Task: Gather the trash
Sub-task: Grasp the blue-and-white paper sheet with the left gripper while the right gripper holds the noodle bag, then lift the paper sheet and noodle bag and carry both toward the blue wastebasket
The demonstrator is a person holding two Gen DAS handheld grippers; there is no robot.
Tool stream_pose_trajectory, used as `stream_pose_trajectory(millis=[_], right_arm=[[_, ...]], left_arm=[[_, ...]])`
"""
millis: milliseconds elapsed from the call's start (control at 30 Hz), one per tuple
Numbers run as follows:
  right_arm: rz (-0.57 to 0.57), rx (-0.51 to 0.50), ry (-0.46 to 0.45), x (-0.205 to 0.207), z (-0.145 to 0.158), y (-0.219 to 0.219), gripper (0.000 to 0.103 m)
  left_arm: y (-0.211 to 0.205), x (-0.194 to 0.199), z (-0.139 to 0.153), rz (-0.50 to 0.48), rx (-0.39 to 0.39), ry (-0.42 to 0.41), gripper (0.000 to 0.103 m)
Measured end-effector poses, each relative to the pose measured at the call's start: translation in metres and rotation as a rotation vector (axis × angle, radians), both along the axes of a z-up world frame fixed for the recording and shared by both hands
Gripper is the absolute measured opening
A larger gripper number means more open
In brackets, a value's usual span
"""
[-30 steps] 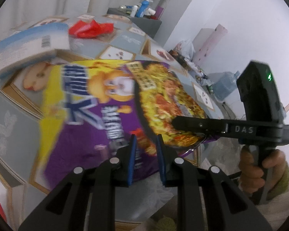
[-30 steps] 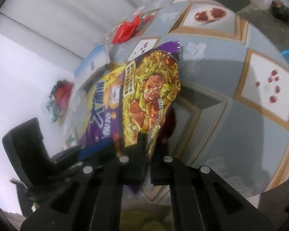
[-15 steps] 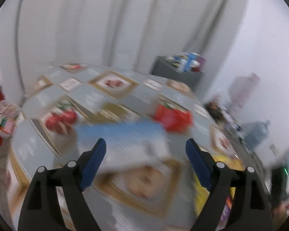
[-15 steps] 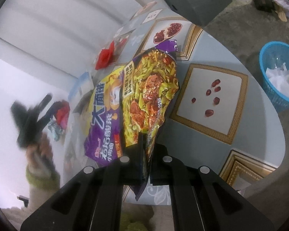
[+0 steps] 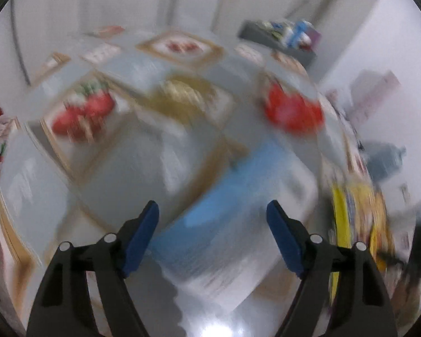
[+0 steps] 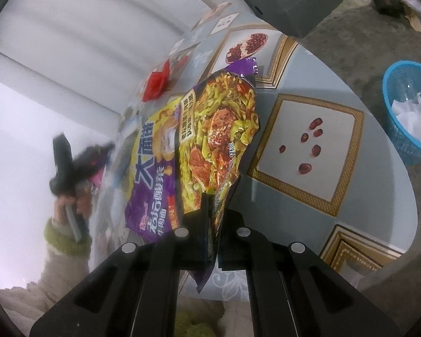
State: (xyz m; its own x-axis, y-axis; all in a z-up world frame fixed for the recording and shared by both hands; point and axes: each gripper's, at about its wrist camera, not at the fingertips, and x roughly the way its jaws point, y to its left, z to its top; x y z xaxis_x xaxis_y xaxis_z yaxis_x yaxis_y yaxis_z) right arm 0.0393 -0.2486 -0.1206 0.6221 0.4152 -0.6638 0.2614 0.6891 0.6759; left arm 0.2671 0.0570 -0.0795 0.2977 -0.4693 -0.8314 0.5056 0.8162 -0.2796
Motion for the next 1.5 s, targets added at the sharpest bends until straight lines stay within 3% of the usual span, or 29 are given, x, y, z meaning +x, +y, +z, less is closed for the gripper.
stream_pose_trajectory(millis=[133, 233, 333, 433, 600, 867, 1100, 1233, 1367, 1433, 1500], right_arm=[[0.006, -0.011, 0.004, 0.002, 0.002, 0.001, 0.003], [0.005, -0.02, 0.009, 0.006, 0.003, 0.004, 0.003], [0.001, -0.035, 0.016, 0.006, 0.005, 0.007, 0.003], [-0.006, -0.056, 0.023, 0.005, 0.006, 0.01, 0.003], [-0.015, -0.09, 0.031, -0.001, 0.007, 0.012, 0.003], [-0.001, -0.085, 0.022, -0.001, 0.006, 0.008, 0.003], [0.006, -0.08, 0.006, -0.003, 0.004, 0.007, 0.003], [0.022, -0.093, -0.002, -0.004, 0.005, 0.007, 0.003], [0.026, -0.095, -0.002, -0.003, 0.006, 0.007, 0.003], [0.023, -0.091, -0.001, -0.003, 0.005, 0.008, 0.004], [0.012, -0.069, 0.001, -0.004, 0.004, 0.007, 0.005]], left_arm=[[0.004, -0.049, -0.005, -0.066, -0.013, 0.093, 0.077], [0.004, -0.069, 0.006, -0.115, -0.04, 0.075, 0.077], [0.004, -0.067, 0.018, -0.087, -0.038, 0.011, 0.077], [-0.003, -0.057, 0.018, -0.057, -0.029, 0.008, 0.077], [-0.032, -0.059, 0.001, -0.058, 0.094, -0.056, 0.077], [-0.042, -0.065, -0.008, 0.018, 0.162, -0.113, 0.075], [-0.024, -0.096, -0.007, 0.066, 0.114, -0.115, 0.072], [-0.012, -0.114, 0.009, 0.085, -0.055, -0.105, 0.072], [-0.028, -0.131, 0.033, -0.012, -0.208, -0.118, 0.072], [-0.049, -0.137, 0.028, -0.068, -0.182, -0.1, 0.072], [-0.066, -0.142, 0.015, -0.097, -0.105, -0.092, 0.072]])
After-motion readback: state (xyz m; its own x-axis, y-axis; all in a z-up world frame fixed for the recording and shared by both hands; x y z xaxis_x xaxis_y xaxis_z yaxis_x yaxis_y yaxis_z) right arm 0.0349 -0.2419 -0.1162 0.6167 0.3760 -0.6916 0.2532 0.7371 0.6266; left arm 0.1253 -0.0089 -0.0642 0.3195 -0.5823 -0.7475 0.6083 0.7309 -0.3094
